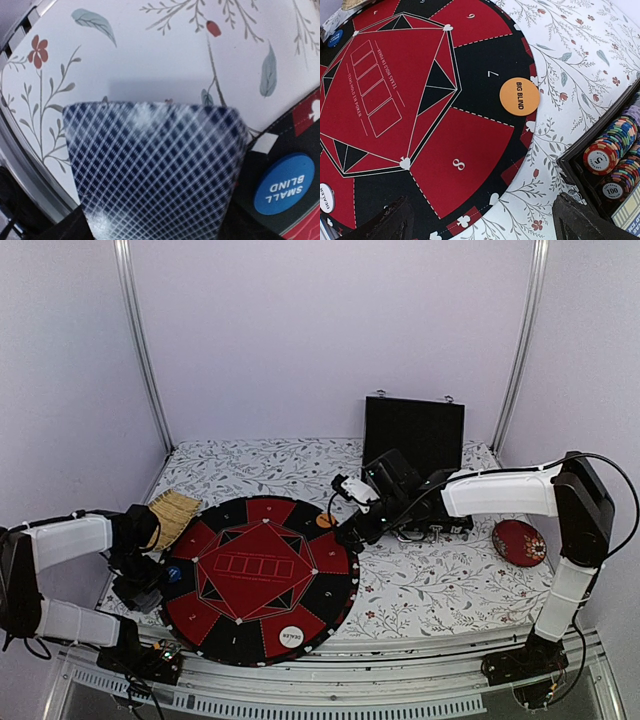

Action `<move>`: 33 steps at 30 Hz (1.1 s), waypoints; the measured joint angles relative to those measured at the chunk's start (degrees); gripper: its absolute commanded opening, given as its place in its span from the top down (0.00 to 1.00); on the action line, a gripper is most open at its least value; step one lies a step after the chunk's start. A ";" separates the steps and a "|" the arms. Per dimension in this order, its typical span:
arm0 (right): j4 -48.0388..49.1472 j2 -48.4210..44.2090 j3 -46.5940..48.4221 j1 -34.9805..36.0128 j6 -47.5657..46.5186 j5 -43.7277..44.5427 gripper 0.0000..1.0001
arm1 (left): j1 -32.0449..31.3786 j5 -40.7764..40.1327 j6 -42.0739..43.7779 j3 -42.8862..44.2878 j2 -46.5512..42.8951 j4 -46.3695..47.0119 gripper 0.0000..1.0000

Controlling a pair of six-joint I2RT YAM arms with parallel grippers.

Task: Distribute texas hold em gaming equipment
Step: Pick up the poker card from the corner of the board.

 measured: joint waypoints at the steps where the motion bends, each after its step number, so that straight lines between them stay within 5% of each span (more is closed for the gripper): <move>1: 0.00 0.00 0.00 0.00 0.00 -0.11 0.01 | 0.00 0.39 -0.02 0.02 0.00 0.17 0.25; 5: 0.00 0.00 0.00 0.00 -0.17 -0.26 0.01 | 0.02 1.03 -0.09 0.09 -0.59 0.24 0.26; 12: -0.02 0.00 0.00 0.00 -0.48 -0.46 0.01 | 0.24 0.85 -0.50 -1.64 -2.75 0.81 0.14; 21: 0.31 -0.52 -2.03 0.00 -0.96 -0.68 0.01 | 0.20 0.81 -0.52 0.83 1.25 0.66 0.61; 33: 0.33 -1.49 -2.03 0.00 -1.03 -0.94 0.01 | 0.28 -1.20 -0.31 2.64 -0.90 -2.23 0.64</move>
